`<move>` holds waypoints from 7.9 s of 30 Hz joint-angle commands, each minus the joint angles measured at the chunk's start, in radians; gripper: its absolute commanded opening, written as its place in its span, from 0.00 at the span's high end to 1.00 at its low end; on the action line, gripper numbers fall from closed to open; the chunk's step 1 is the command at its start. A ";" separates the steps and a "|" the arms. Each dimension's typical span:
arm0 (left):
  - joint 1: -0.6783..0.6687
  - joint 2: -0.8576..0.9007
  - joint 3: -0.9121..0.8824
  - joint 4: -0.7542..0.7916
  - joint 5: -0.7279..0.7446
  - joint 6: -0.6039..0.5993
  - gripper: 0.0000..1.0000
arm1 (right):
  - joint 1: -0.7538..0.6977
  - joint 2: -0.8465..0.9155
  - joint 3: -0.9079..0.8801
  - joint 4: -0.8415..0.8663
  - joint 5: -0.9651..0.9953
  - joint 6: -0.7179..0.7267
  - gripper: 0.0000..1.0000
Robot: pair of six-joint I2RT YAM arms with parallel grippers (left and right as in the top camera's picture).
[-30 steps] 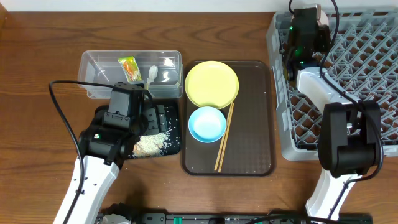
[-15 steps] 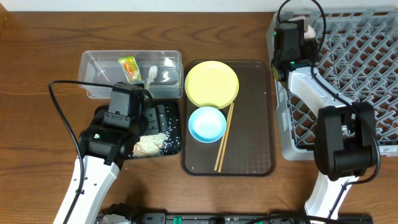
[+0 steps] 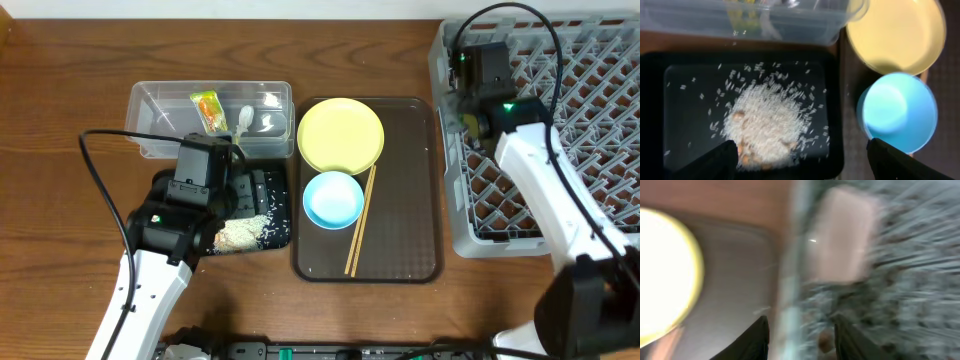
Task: Sort waste into correct bins and load items into the dishwasher rack
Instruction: 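Place the pink bowl upright in the back of the dish rack, then reach the right gripper to the blue bowl and grasp it, then carry the blue bowl into the dish rack and release it, then reach the right gripper to the yellow plate rim and grasp it, then lift the yellow plate and stand it upright in the dish rack, then reach the right gripper to the chopsticks on the brown tray and grasp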
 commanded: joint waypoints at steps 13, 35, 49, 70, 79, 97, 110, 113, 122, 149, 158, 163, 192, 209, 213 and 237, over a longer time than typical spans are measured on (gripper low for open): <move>0.027 -0.001 0.006 -0.162 -0.341 -0.317 0.14 | 0.293 0.138 -0.056 -0.141 -0.414 0.200 0.67; 0.027 -0.001 0.006 -0.162 -0.341 -0.317 0.13 | 0.291 0.181 -0.026 -0.148 -0.316 0.294 0.99; 0.027 -0.001 0.006 -0.146 -0.341 -0.317 0.13 | -0.048 -0.148 0.041 0.069 0.189 0.042 0.99; 0.027 -0.001 0.006 -0.143 -0.341 -0.317 0.13 | -0.237 0.219 0.041 0.954 0.608 -0.805 0.99; 0.027 -0.001 0.006 -0.143 -0.341 -0.317 0.13 | -0.244 0.356 0.041 1.019 0.613 -0.842 0.99; 0.027 -0.001 0.006 -0.142 -0.340 -0.317 0.13 | -0.246 0.410 0.040 1.123 0.716 -0.792 0.99; 0.027 -0.001 0.006 -0.142 -0.340 -0.317 0.13 | -0.213 0.410 0.040 1.001 0.751 -0.591 0.99; 0.027 -0.001 0.006 -0.142 -0.340 -0.317 0.13 | -0.197 0.406 0.040 0.957 0.767 -0.547 0.99; 0.027 -0.001 0.006 -0.142 -0.340 -0.317 0.13 | -0.171 0.340 0.040 0.619 0.698 -0.275 0.99; 0.027 -0.001 0.006 -0.143 -0.341 -0.317 0.12 | 0.103 0.075 0.024 0.047 -0.268 0.259 0.59; 0.027 -0.001 0.006 -0.143 -0.341 -0.317 0.12 | 0.175 0.299 0.024 0.096 -0.157 0.443 0.64; 0.027 -0.001 0.006 -0.143 -0.341 -0.317 0.12 | 0.185 0.377 0.024 0.146 -0.159 0.489 0.69; 0.027 -0.001 0.006 -0.142 -0.340 -0.317 0.12 | -0.027 -0.108 0.047 0.025 0.050 0.188 0.99; 0.027 -0.001 0.006 -0.143 -0.340 -0.317 0.12 | -0.187 -0.221 0.032 -0.105 0.660 -0.177 0.99; 0.027 -0.001 0.006 -0.143 -0.340 -0.317 0.12 | -0.185 -0.193 0.019 -0.122 0.661 -0.094 0.99; 0.027 -0.001 0.006 -0.147 -0.340 -0.317 0.12 | -0.103 -0.071 0.027 -0.135 0.360 0.143 0.44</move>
